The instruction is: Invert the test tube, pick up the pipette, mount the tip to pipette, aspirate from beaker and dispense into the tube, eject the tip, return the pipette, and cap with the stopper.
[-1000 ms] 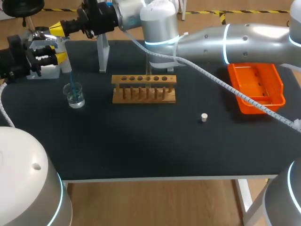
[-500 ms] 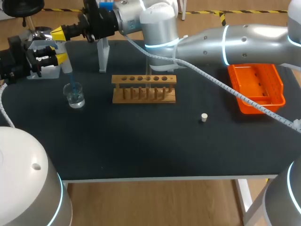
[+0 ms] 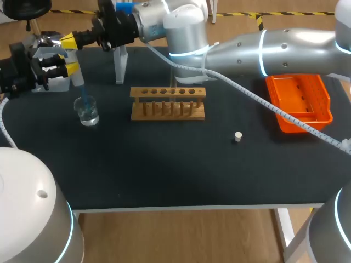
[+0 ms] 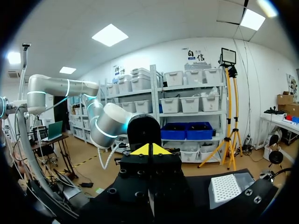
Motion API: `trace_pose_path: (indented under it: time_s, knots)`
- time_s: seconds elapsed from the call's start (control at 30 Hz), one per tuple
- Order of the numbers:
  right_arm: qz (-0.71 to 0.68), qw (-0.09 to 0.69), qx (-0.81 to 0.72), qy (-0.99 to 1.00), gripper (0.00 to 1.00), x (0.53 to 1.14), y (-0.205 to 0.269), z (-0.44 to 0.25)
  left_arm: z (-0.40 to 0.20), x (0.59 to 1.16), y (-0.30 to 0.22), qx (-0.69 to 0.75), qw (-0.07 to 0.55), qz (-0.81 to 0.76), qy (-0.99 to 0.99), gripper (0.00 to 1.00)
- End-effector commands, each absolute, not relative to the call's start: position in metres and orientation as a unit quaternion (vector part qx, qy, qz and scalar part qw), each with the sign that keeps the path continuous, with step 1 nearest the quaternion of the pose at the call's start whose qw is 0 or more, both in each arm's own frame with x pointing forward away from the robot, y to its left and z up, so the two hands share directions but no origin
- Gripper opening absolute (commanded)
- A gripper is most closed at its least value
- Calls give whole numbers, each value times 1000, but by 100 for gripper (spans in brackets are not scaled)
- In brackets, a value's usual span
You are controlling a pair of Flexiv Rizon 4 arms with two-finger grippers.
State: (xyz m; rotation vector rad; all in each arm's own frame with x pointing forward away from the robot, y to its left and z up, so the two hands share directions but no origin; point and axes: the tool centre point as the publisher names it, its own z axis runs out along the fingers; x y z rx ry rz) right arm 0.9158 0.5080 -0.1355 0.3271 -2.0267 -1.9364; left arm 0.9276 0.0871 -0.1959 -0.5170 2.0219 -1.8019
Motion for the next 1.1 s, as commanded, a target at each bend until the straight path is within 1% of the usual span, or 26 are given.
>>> trace_pose_path:
  time_s: [0.03, 0.07, 0.1, 0.13, 0.17, 0.2, 0.23, 0.47, 0.8, 1.1]
  knots:
    - [-680, 154, 123, -707, 0, 916, 506, -129, -190, 929, 88, -184, 192, -642, 719, 0]
    - [-681, 151, 127, -705, 0, 916, 505, -125, -190, 929, 88, -184, 192, -642, 719, 0]
    - [-681, 148, 131, -705, 6, 916, 505, -120, -190, 929, 88, -184, 192, -642, 719, 0]
    - [-682, 146, 133, -704, 28, 915, 504, -114, -190, 929, 88, -184, 192, -642, 719, 0]
    - [-683, 142, 136, -703, 47, 915, 503, -109, -190, 929, 88, -184, 192, -642, 719, 0]
    - [-684, 139, 139, -703, 85, 914, 501, -104, -190, 929, 88, -184, 192, -642, 719, 0]
    - [-684, 137, 141, -703, 100, 913, 499, -100, -190, 929, 88, -184, 192, -642, 719, 0]
    - [-679, 110, 142, -712, 100, 915, 470, -80, -190, 929, 88, -184, 192, -642, 719, 0]
    - [-655, 71, 116, -744, 100, 921, 393, -77, -190, 929, 88, -184, 192, -642, 719, 0]
    - [-624, 68, 102, -772, 100, 914, 325, -91, -190, 929, 88, -184, 192, -642, 719, 0]
